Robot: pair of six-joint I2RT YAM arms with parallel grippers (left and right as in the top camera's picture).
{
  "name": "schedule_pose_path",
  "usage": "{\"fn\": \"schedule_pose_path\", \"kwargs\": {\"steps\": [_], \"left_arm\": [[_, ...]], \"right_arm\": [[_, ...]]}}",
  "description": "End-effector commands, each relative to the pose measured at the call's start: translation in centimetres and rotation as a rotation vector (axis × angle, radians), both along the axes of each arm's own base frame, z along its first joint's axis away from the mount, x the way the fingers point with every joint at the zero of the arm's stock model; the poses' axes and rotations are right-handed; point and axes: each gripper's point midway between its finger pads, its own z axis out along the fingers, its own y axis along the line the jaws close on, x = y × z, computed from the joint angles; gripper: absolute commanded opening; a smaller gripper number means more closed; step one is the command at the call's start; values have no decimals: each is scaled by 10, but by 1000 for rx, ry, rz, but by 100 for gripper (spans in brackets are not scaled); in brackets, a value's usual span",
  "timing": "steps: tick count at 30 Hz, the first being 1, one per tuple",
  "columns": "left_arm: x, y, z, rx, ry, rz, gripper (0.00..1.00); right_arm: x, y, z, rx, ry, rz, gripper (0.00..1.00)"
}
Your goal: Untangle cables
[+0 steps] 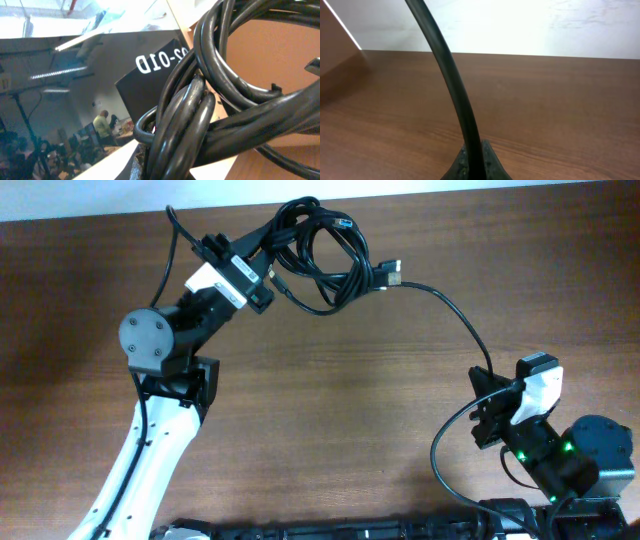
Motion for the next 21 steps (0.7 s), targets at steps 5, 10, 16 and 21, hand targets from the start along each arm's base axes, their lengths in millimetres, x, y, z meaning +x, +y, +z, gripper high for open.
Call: {"fn": "schedule_pose_path", "kwargs": {"steps": [5, 10, 16, 21], "left_arm": [[7, 17, 4, -23, 60, 46, 0], [9, 16, -1, -17, 81, 45, 0], [-3, -5, -1, -13, 83, -16, 0], [-21, -32, 2, -14, 69, -98, 0]], "right_arm": [[-1, 4, 1, 66, 22, 3, 99], [-18, 43, 16, 138, -9, 249, 99], [-40, 75, 74, 286, -165, 496, 99], [-42, 75, 105, 410, -206, 497, 99]]}}
